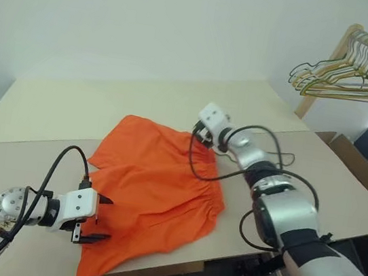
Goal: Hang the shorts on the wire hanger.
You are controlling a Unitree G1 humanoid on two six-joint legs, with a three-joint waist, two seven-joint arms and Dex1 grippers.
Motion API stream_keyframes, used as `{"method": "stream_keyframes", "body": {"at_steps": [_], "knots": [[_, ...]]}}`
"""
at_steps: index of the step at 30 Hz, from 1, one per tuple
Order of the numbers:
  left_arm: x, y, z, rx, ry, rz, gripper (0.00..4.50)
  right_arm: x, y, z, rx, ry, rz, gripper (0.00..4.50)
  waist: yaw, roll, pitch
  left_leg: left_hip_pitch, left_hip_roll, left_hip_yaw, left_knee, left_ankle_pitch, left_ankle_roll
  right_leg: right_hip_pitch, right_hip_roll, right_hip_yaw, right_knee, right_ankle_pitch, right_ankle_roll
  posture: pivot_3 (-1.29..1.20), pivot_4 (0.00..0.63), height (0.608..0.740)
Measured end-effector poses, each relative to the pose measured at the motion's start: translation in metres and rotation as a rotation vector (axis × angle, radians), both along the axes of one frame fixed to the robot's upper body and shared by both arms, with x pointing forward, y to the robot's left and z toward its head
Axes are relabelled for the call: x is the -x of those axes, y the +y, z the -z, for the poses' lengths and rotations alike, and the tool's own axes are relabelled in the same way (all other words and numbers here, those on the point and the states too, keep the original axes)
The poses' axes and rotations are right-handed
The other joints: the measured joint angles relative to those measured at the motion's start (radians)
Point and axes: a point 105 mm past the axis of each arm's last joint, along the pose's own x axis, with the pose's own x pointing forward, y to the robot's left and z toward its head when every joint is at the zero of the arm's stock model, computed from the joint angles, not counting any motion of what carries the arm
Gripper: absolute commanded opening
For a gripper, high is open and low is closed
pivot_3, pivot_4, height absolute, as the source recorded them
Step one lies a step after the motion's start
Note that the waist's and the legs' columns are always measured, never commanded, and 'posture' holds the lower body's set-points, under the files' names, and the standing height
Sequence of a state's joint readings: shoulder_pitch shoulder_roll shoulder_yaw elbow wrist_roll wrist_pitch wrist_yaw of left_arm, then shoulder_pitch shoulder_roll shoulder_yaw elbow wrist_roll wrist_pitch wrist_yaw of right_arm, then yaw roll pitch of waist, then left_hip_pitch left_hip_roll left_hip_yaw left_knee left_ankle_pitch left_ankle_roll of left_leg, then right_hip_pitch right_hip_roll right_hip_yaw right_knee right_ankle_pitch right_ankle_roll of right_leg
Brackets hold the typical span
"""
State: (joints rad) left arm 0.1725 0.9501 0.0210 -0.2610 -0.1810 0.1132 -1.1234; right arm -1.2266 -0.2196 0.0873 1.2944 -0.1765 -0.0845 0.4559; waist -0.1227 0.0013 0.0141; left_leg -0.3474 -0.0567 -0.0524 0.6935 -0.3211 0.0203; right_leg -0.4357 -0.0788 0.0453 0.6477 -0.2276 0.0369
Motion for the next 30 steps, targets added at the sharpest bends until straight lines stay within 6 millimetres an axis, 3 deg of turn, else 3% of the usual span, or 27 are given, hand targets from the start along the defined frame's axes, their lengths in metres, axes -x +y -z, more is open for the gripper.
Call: {"method": "stream_keyframes", "body": {"at_steps": [3, 5, 11, 15, 19, 23, 30], "knots": [[-0.001, -0.001, -0.001, 0.005, -0.005, 0.004, 4.50, 0.000, -0.031, -0.021, -0.026, -0.006, -0.017, 4.47, 0.004, 0.000, 0.000, 0.000, 0.000, 0.000, 0.000, -0.002, 0.004, 0.002, 0.000, -0.001, -0.001, 0.000, 0.000, -0.02, 0.000, 0.740], [-0.004, -0.005, -0.006, 0.028, -0.023, 0.008, 4.50, 0.004, -0.061, -0.019, 0.008, 0.014, -0.007, 4.47, 0.006, 0.000, 0.000, 0.002, 0.000, -0.001, 0.001, -0.005, 0.008, 0.005, -0.001, -0.002, -0.001, 0.000, 0.000, -0.02, 0.000, 0.740], [-0.012, -0.024, -0.029, 0.175, -0.062, 0.031, 4.50, 0.034, -0.116, 0.037, 0.094, 0.261, -0.024, 4.47, -0.004, 0.001, 0.000, 0.007, 0.001, 0.001, 0.000, -0.006, 0.010, 0.010, -0.001, 0.001, -0.006, 0.000, 0.000, -0.04, 0.000, 0.740], [-0.012, -0.033, -0.040, 0.205, -0.085, 0.073, 4.50, 0.042, -0.140, 0.050, 0.134, 0.348, 0.032, 4.47, -0.010, 0.003, 0.000, 0.011, 0.002, 0.002, -0.001, -0.006, 0.010, 0.013, 0.000, 0.003, -0.006, 0.000, 0.000, -0.04, 0.000, 0.740], [-0.011, -0.033, -0.039, 0.202, -0.075, 0.073, 4.50, 0.047, -0.141, 0.059, 0.148, 0.361, 0.012, 4.47, -0.007, 0.003, 0.000, 0.011, 0.002, 0.002, 0.000, -0.006, 0.010, 0.013, 0.000, 0.002, -0.007, 0.000, 0.000, -0.04, 0.000, 0.740], [-0.009, -0.034, -0.033, 0.183, -0.060, 0.081, 4.50, 0.051, -0.129, 0.076, 0.126, 0.393, -0.018, 4.47, -0.005, 0.003, 0.000, 0.011, 0.002, 0.002, 0.000, -0.006, 0.010, 0.013, 0.000, 0.002, -0.007, 0.000, 0.000, -0.04, 0.000, 0.740], [-0.008, -0.035, -0.033, 0.175, -0.058, 0.086, 4.50, 0.048, -0.116, 0.086, 0.094, 0.410, 0.003, 4.47, 0.001, 0.003, 0.000, 0.011, 0.002, 0.001, 0.000, -0.006, 0.010, 0.013, -0.001, 0.002, -0.007, 0.000, 0.000, -0.01, 0.000, 0.740]]}}
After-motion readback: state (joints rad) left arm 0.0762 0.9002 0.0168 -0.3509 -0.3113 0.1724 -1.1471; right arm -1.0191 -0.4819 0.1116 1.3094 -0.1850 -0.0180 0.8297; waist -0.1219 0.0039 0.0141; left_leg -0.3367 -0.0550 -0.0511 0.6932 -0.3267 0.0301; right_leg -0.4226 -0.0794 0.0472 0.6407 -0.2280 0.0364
